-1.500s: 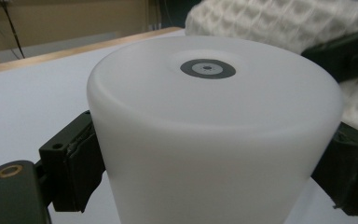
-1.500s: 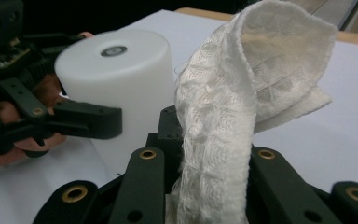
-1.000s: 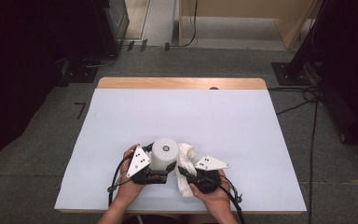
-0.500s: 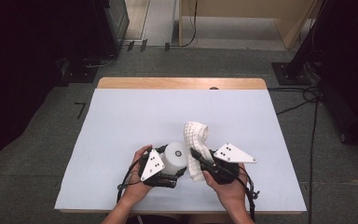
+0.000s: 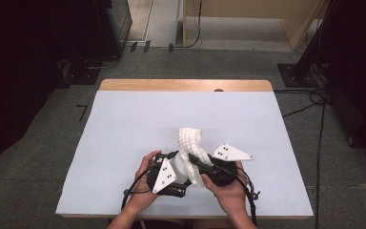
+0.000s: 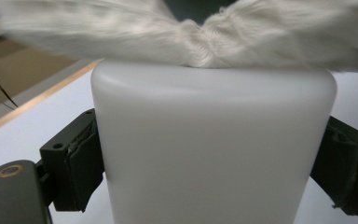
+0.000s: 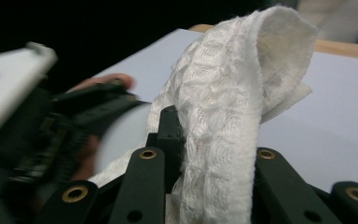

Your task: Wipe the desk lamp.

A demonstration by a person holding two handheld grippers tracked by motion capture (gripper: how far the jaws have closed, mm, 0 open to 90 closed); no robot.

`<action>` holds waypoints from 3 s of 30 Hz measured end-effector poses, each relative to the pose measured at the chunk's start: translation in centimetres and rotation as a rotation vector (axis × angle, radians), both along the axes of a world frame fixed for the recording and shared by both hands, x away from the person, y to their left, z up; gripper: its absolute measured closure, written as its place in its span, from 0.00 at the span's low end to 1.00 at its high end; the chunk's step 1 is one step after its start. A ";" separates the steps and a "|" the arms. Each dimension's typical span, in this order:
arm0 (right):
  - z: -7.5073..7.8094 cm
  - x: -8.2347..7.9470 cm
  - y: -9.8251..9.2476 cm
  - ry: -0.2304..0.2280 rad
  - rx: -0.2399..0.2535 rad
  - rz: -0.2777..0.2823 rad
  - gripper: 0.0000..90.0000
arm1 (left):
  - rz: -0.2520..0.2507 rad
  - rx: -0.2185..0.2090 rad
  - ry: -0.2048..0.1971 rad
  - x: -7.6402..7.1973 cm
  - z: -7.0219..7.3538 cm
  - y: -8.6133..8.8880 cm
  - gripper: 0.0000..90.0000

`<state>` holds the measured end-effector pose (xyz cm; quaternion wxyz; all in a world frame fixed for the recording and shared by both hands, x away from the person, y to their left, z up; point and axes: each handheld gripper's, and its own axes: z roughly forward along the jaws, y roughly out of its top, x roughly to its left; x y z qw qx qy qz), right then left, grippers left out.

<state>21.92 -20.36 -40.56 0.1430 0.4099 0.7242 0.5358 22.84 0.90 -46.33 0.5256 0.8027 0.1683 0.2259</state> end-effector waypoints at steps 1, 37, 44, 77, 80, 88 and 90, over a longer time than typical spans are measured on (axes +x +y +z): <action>-0.4 0.3 -0.8 0.025 0.017 -0.040 0.84 | -0.001 -0.014 0.009 0.2 -0.1 0.2 0.10; -4.8 3.7 -5.5 0.090 -0.086 -0.229 0.83 | 0.444 -0.205 0.092 5.8 -1.3 5.1 0.10; -5.1 4.6 -5.7 0.104 -0.120 -0.243 0.83 | 0.421 -0.247 0.173 5.5 -0.7 5.9 0.02; -5.3 1.9 -10.8 0.002 -0.227 -0.366 0.13 | 0.592 -0.247 0.158 -1.3 -0.3 17.3 0.00; -5.4 1.2 -12.4 0.006 -0.214 -0.384 0.10 | 0.612 -0.238 0.162 -1.5 -0.4 18.1 0.00; -5.8 -2.0 -18.4 0.045 -0.185 -0.462 0.00 | 0.677 -0.215 0.183 -2.0 -0.8 21.3 0.00; -6.0 -2.7 -19.6 0.045 -0.190 -0.474 0.00 | 0.692 -0.197 0.186 -2.1 -0.9 21.8 0.00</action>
